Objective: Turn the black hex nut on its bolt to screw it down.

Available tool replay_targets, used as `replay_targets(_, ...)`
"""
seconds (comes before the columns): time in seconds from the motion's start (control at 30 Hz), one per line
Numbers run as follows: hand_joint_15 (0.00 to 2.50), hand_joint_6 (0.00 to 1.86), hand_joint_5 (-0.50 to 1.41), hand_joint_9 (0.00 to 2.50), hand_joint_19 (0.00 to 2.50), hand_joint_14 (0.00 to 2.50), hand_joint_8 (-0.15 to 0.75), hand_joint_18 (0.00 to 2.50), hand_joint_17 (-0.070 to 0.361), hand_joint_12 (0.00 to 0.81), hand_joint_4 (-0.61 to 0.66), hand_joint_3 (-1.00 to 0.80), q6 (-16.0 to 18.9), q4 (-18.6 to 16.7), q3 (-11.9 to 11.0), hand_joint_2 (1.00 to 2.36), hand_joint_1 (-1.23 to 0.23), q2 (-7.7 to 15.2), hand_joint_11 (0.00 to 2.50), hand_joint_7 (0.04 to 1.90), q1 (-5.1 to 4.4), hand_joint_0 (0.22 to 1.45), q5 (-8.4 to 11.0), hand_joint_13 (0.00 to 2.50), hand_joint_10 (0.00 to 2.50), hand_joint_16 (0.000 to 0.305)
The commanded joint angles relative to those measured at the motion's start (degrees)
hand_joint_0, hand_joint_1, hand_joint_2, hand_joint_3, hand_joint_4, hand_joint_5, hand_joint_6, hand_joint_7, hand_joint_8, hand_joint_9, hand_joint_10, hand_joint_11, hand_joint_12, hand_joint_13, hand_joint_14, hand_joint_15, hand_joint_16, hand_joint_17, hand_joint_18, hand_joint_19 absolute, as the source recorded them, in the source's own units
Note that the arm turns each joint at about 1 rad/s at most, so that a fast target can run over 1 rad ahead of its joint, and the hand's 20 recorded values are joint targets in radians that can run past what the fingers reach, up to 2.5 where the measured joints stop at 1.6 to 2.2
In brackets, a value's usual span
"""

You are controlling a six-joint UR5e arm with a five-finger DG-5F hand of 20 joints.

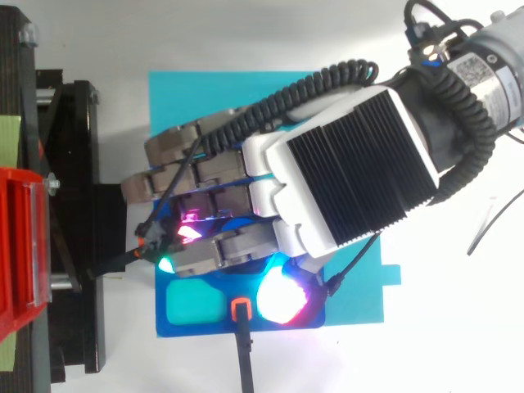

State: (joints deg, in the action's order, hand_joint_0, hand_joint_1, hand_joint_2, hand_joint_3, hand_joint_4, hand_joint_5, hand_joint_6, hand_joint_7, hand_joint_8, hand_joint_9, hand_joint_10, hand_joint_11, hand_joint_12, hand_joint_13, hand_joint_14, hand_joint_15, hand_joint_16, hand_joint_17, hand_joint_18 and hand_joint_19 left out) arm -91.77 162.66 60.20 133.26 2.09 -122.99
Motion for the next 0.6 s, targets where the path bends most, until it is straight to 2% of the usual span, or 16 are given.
replay_targets(0.0, 0.02, 0.51, -0.04, 0.88, 0.56, 0.0, 0.287, 0.4, 0.126, 0.349, 0.27, -0.5, -0.2, 5.4, -4.2, 1.0, -0.45, 0.0, 0.22, 1.2, 0.01, 0.41, -0.05, 0.53, 0.01, 0.056)
replay_targets(0.1, 0.02, 0.51, -0.05, 0.88, 0.56, 0.0, 0.286, 0.4, 0.126, 0.349, 0.3, -0.5, -1.8, 12.2, -6.3, 1.0, -0.45, -0.2, 0.22, 1.18, 0.01, 0.42, 0.03, 0.52, 0.01, 0.056)
replay_targets(0.17, 0.02, 0.51, -0.06, 0.87, 0.56, 0.0, 0.281, 0.4, 0.125, 0.348, 0.29, -0.5, -6.7, 18.2, -6.3, 1.0, -0.45, -1.4, 0.22, 1.15, 0.01, 0.42, 0.82, 0.53, 0.01, 0.056)
replay_targets(0.23, 0.02, 0.51, -0.06, 0.87, 0.56, 0.0, 0.283, 0.4, 0.125, 0.347, 0.29, -0.5, -9.4, 20.3, -6.3, 1.0, -0.45, -2.2, 0.21, 1.14, 0.1, 0.42, 2.14, 0.53, 0.01, 0.056)
replay_targets(0.33, 0.02, 0.51, -0.06, 0.87, 0.56, 0.0, 0.278, 0.4, 0.124, 0.346, 0.3, -0.5, -11.2, 23.7, -6.2, 1.0, -0.44, -3.4, 0.21, 1.13, 0.28, 0.43, 3.81, 0.52, 0.01, 0.055)
replay_targets(0.4, 0.03, 0.51, -0.07, 0.87, 0.56, 0.0, 0.278, 0.4, 0.124, 0.346, 0.3, -0.5, -11.5, 25.0, -6.2, 1.0, -0.44, -3.8, 0.22, 1.11, 0.37, 0.43, 3.99, 0.52, 0.01, 0.055)
replay_targets(0.43, 0.02, 0.5, -0.07, 0.87, 0.56, 0.0, 0.28, 0.4, 0.124, 0.346, 0.31, -0.5, -11.7, 27.7, -6.2, 1.0, -0.44, -4.9, 0.21, 1.09, 0.54, 0.43, 4.25, 0.52, 0.01, 0.055)
replay_targets(0.5, 0.02, 0.5, -0.08, 0.86, 0.56, 0.0, 0.278, 0.4, 0.124, 0.346, 0.31, -0.5, -11.7, 29.6, -6.0, 1.0, -0.44, -6.0, 0.2, 1.06, 0.72, 0.43, 4.25, 0.52, 0.01, 0.055)
replay_targets(0.53, 0.01, 0.5, -0.09, 0.85, 0.56, 0.0, 0.277, 0.39, 0.124, 0.348, 0.3, -0.5, -11.7, 30.1, -5.7, 1.0, -0.45, -6.3, 0.19, 1.0, 0.81, 0.44, 4.25, 0.48, 0.01, 0.055)
replay_targets(0.57, 0.0, 0.5, -0.1, 0.82, 0.55, 0.0, 0.276, 0.36, 0.123, 0.351, 0.28, -0.5, -11.7, 30.5, -4.4, 1.0, -0.47, -7.5, 0.16, 0.95, 1.07, 0.44, 4.34, 0.43, 0.01, 0.055)
